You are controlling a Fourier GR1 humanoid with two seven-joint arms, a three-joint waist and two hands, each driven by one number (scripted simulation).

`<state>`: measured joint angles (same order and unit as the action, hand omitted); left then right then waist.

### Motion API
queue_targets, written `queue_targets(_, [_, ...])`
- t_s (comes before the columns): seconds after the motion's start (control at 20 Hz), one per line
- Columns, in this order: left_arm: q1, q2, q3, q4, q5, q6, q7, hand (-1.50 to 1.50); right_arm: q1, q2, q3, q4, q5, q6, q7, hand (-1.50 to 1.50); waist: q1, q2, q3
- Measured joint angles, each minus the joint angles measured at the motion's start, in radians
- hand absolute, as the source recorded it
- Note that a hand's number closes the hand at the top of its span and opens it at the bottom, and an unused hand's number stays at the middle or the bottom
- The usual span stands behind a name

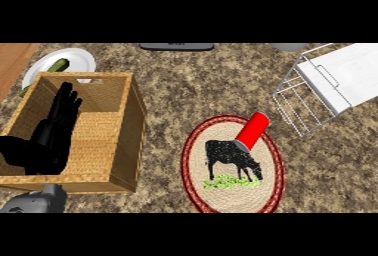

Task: Pick the tomato from the placemat and place it in the tiered shelf

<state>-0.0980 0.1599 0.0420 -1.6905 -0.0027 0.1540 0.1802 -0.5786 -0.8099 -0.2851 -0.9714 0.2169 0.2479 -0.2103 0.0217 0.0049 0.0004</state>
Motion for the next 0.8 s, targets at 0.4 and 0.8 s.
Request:
queue_targets(0.4, [0.003, -0.010, 0.002, 0.007, -0.008, -0.008, -0.013, 0.00, -0.168, 0.060, 0.029, 0.282, 0.100, -0.106, -0.155, 1.50, 0.002, 0.001, 0.000])
queue_targets(0.8, [0.011, -0.018, -0.004, 0.010, -0.014, -0.018, -0.029, 0.00, -0.308, 0.093, -0.003, 0.539, 0.115, -0.134, -0.200, -1.50, 0.015, 0.007, 0.001])
